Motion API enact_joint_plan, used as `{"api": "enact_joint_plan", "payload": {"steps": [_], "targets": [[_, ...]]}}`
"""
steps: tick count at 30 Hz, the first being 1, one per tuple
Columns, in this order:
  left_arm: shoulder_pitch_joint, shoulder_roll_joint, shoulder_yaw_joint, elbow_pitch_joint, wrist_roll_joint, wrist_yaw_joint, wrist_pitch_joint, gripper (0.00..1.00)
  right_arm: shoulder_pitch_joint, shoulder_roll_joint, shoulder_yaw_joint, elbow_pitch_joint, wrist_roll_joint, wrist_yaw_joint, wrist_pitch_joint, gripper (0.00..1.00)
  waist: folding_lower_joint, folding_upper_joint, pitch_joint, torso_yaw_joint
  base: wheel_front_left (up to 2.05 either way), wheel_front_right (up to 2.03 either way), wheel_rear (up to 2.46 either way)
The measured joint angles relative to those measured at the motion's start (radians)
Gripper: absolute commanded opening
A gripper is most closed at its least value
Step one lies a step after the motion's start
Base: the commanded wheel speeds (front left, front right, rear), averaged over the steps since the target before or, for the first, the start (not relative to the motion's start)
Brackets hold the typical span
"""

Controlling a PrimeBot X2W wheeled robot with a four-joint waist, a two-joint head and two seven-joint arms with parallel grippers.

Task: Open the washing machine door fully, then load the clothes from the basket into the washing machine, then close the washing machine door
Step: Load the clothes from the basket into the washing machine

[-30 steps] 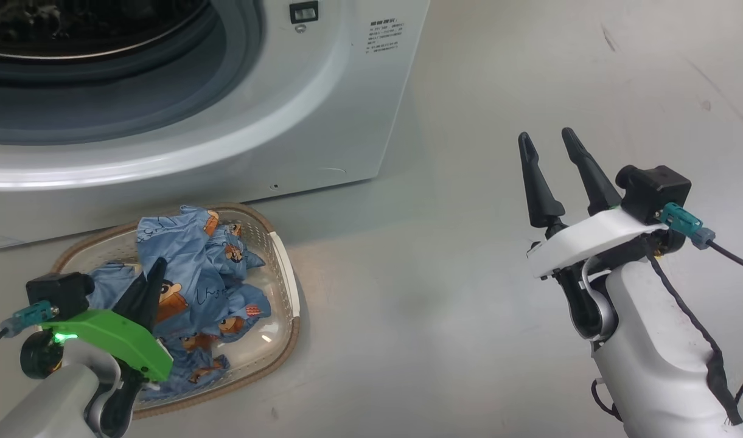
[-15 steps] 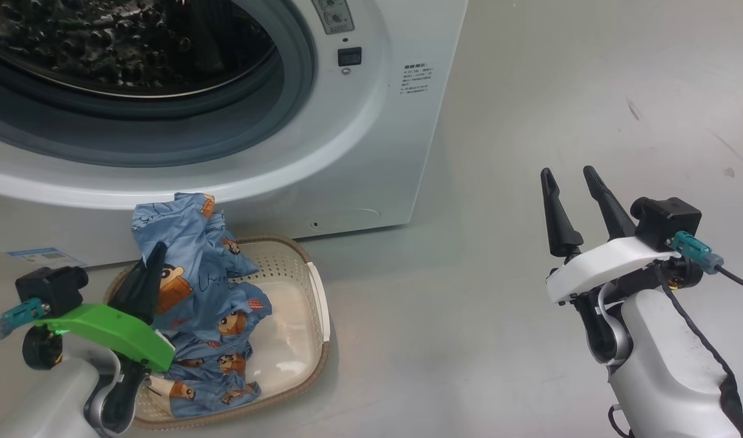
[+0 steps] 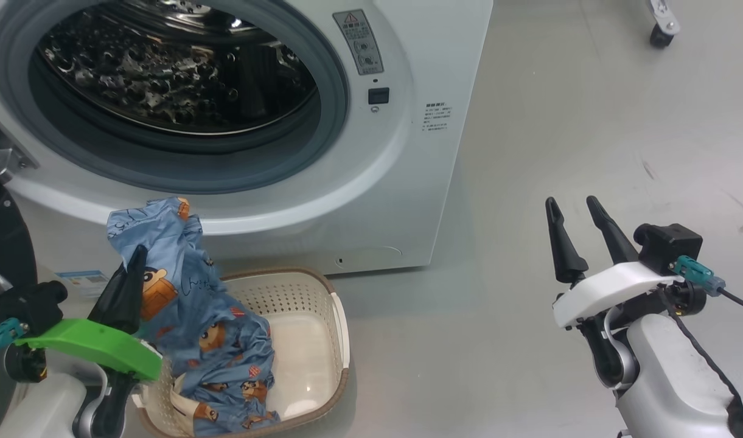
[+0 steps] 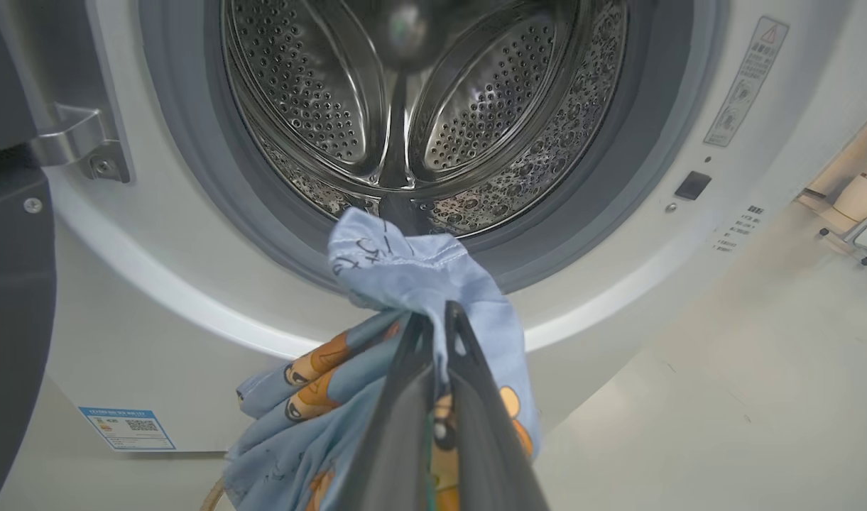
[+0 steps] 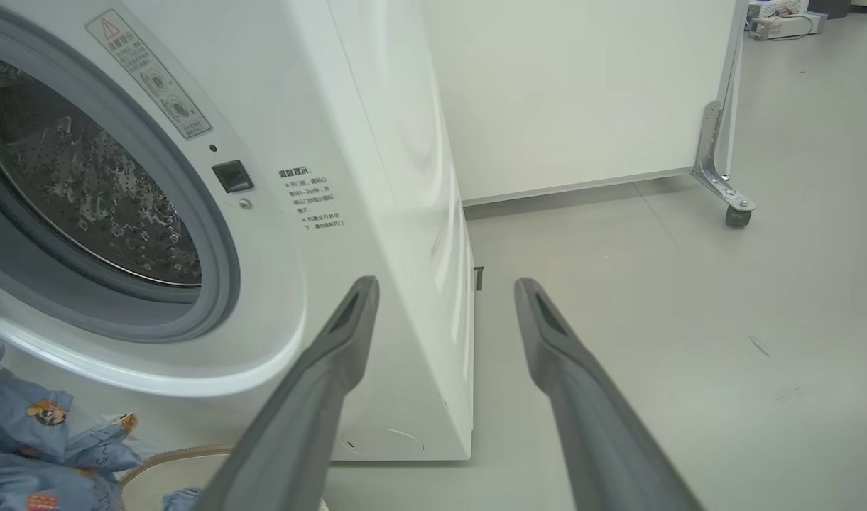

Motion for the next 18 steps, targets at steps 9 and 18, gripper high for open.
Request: {"api": "enact_joint_plan", "payload": {"steps": [9, 18], "targets": [[0.063, -0.009, 0.095, -0.069, 0.058, 0.012, 0.000, 0.00, 0.020, -0.020, 0.018, -0.006, 0.017, 0.000, 0.000, 1.00, 0.0000, 0.0000, -0.053, 0.011, 0.00, 0.00, 0.00], [0.118, -0.030, 0.159, -0.134, 0.112, 0.033, 0.000, 0.00, 0.046, -0.037, 0.013, -0.015, 0.039, 0.000, 0.000, 1.00, 0.0000, 0.0000, -0.085, 0.014, 0.00, 0.00, 0.00]]}}
